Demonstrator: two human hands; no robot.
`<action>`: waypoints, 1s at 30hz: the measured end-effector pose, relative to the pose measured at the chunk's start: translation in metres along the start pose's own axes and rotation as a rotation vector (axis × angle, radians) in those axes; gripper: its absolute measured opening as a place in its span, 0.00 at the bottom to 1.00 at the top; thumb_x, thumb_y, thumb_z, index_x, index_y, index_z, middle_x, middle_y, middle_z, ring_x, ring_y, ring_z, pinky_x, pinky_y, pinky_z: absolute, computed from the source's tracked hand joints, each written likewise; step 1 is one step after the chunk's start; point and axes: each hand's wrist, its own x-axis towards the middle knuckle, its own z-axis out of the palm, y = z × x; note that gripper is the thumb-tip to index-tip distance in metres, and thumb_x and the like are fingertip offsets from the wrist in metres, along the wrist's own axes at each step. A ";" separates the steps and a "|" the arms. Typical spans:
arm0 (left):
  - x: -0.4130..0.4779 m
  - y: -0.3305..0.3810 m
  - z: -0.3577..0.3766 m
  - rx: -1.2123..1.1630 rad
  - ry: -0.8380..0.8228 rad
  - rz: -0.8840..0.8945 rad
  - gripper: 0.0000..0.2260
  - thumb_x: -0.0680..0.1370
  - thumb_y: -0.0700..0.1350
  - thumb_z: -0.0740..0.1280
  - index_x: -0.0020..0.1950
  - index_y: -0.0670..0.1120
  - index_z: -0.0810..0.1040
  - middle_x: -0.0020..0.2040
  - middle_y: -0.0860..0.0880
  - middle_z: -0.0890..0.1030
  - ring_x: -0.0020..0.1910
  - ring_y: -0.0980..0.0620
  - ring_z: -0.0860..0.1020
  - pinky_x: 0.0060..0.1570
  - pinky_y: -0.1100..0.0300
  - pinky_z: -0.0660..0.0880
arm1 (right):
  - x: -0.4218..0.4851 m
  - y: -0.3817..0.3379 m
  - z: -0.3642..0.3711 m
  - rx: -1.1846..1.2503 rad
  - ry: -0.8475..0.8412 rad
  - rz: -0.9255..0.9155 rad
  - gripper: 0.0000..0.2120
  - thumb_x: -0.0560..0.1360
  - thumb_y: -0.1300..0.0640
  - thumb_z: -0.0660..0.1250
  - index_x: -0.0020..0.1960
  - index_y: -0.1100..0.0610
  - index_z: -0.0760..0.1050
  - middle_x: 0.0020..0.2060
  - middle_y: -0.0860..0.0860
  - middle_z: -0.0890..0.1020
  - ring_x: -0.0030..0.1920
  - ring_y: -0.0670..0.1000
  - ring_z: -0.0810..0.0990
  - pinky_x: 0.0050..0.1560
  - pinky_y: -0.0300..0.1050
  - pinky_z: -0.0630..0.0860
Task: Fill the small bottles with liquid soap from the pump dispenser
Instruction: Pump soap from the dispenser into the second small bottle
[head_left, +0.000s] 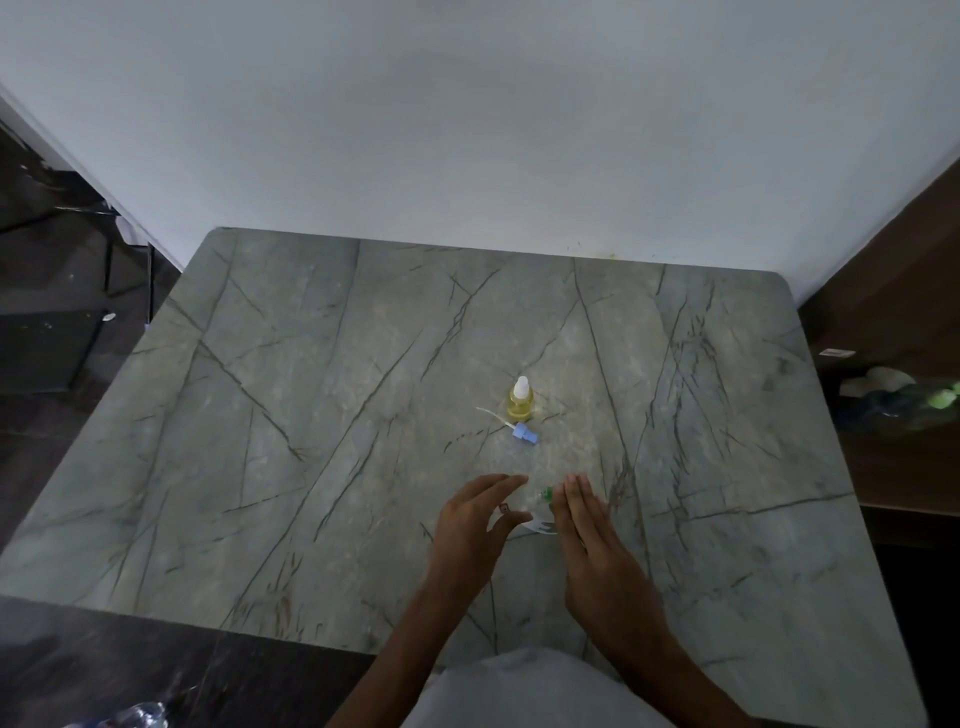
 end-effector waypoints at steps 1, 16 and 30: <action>0.000 0.000 0.000 0.001 -0.004 -0.004 0.19 0.71 0.48 0.75 0.61 0.49 0.80 0.56 0.53 0.82 0.49 0.64 0.76 0.51 0.80 0.66 | 0.000 0.000 0.001 -0.001 0.010 -0.006 0.30 0.79 0.66 0.33 0.70 0.70 0.67 0.69 0.67 0.69 0.71 0.64 0.67 0.74 0.51 0.53; 0.003 0.000 -0.003 -0.052 0.028 0.026 0.19 0.69 0.45 0.77 0.59 0.48 0.82 0.55 0.52 0.82 0.50 0.66 0.75 0.52 0.80 0.67 | 0.003 -0.003 -0.012 0.080 -0.076 0.052 0.26 0.73 0.63 0.53 0.70 0.68 0.67 0.70 0.64 0.70 0.71 0.60 0.68 0.74 0.49 0.54; 0.008 -0.007 -0.006 -0.134 0.023 -0.003 0.19 0.66 0.45 0.80 0.55 0.50 0.84 0.53 0.52 0.84 0.53 0.62 0.79 0.51 0.77 0.71 | 0.002 -0.005 -0.010 0.066 -0.026 0.055 0.28 0.72 0.68 0.47 0.68 0.69 0.70 0.68 0.64 0.72 0.69 0.62 0.70 0.73 0.48 0.62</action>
